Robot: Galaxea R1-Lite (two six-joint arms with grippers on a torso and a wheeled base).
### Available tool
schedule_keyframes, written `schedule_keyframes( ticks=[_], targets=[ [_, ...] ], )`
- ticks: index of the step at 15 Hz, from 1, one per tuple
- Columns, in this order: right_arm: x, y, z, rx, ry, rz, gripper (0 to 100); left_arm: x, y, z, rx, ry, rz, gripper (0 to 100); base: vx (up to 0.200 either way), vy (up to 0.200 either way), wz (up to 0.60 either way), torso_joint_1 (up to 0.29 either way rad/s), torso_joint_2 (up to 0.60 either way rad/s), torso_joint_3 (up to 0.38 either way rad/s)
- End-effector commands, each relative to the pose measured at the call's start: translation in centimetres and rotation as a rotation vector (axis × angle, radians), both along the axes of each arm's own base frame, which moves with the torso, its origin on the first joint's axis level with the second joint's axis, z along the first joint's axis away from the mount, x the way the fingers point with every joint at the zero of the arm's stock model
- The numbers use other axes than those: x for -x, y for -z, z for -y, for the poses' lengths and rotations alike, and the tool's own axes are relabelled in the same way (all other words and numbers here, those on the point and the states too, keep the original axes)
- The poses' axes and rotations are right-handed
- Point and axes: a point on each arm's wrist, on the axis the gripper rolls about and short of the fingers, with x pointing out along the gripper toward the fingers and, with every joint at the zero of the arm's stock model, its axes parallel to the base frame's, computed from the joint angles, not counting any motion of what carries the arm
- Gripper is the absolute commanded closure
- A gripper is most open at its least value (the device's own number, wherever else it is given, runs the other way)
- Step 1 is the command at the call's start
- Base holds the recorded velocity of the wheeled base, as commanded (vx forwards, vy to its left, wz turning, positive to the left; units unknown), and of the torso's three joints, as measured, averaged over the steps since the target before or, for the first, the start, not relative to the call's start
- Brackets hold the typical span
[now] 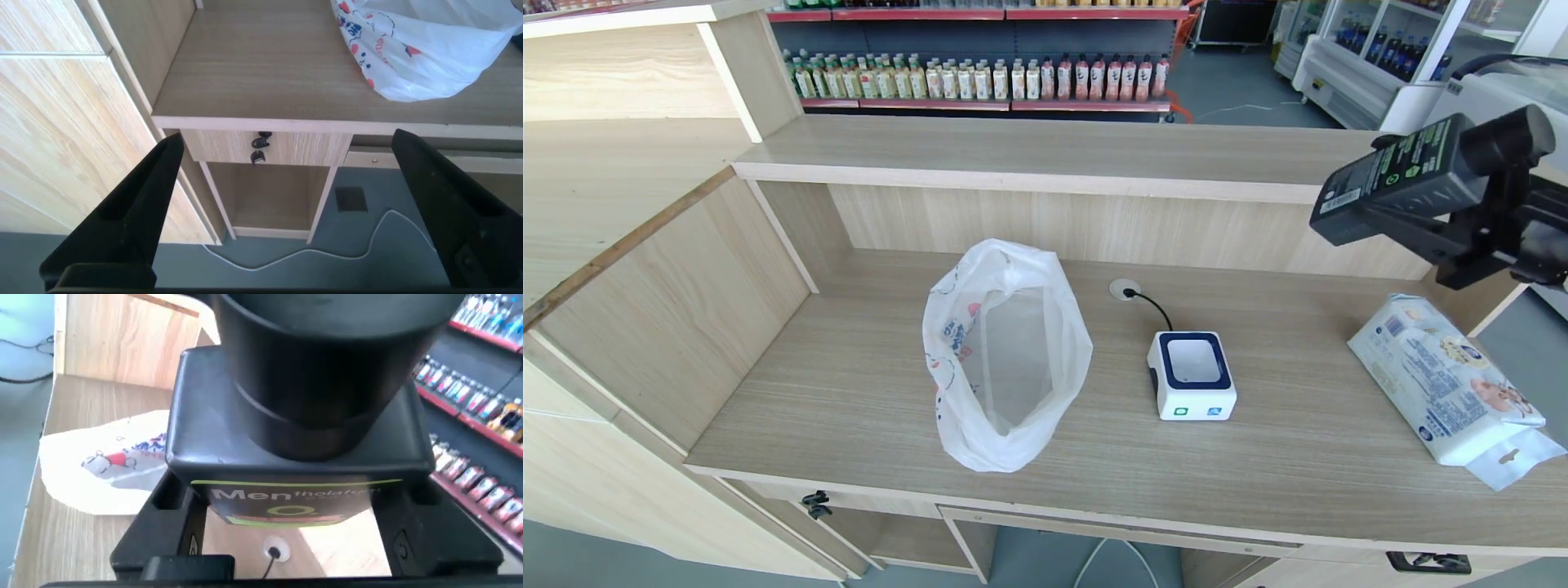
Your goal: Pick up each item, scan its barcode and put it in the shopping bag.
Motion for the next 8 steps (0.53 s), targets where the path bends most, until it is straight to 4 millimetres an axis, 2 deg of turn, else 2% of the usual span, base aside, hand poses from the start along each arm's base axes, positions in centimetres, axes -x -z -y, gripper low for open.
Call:
schedule_keyframes(
  ticks=[1,2,3,6,8],
  targets=[
    [3.1,-4.7,-1.2,0.039,-0.03,0.227,100,0.0,0.0,0.0,0.0,0.001,0.001,0,0.0,0.0,0.0,0.0,0.0,0.0],
    [3.1,-4.9,-1.5,0.049,-0.034,0.259,100,0.0,0.0,0.0,0.0,0.001,0.001,0,0.0,0.0,0.0,0.0,0.0,0.0],
    [3.9,-5.1,-2.9,0.06,-0.074,0.315,100,0.0,0.0,0.0,0.001,0.001,0.001,0,0.0,0.0,0.0,0.0,0.0,0.0],
    [7.3,-3.0,-7.9,0.075,-0.252,0.428,100,0.0,0.0,0.0,0.001,0.001,0.001,0,0.0,0.0,0.0,0.0,0.0,0.0],
    [9.2,-2.1,-9.0,0.065,-0.324,0.417,100,0.0,0.0,0.0,0.001,0.0,0.001,0,0.0,0.0,0.0,0.0,0.0,0.0]
  ],
)
